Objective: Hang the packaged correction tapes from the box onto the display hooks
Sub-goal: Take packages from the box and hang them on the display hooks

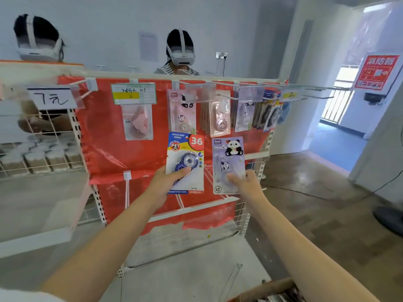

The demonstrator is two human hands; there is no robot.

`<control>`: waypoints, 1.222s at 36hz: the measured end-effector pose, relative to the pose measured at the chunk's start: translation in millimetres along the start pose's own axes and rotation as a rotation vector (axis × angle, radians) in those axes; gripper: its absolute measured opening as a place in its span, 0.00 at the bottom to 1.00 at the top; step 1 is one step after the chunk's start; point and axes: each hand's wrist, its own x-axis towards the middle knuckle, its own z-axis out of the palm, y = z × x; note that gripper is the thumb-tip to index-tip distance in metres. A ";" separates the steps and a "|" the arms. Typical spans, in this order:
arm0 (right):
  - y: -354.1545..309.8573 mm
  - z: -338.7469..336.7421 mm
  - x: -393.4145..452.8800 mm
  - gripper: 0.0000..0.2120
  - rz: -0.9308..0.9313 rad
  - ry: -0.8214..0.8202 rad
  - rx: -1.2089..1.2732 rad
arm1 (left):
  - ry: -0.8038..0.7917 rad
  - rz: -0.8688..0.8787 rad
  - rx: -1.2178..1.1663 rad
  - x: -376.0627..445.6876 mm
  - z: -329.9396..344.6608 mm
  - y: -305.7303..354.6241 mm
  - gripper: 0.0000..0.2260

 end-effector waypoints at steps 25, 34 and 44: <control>-22.1 7.7 -29.4 0.17 -0.006 -0.163 -0.017 | -0.188 0.027 0.212 -11.7 54.9 7.1 0.21; -23.5 -3.1 -28.0 0.15 0.018 -0.161 -0.057 | -0.206 0.088 0.243 -8.1 66.8 6.9 0.12; -31.8 5.6 -30.1 0.18 -0.043 -0.223 -0.059 | -0.105 0.051 0.244 -14.1 44.6 12.6 0.14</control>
